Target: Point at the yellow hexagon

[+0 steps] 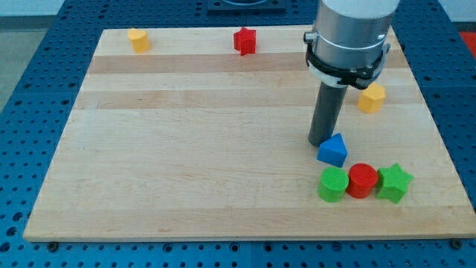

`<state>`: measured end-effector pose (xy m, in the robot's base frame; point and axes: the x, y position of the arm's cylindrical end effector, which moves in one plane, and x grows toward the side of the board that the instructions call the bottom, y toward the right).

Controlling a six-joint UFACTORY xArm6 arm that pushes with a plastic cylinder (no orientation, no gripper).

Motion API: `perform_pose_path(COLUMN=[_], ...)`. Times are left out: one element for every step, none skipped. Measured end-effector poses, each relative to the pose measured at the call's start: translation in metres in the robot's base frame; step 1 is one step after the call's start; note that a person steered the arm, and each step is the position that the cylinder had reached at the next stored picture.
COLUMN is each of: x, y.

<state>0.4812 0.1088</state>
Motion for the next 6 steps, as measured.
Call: perform_pose_path(x=[0.009,0.015,0.016,0.008,-0.022,-0.052], y=[0.0,0.0,0.0,0.0,-0.006,-0.012])
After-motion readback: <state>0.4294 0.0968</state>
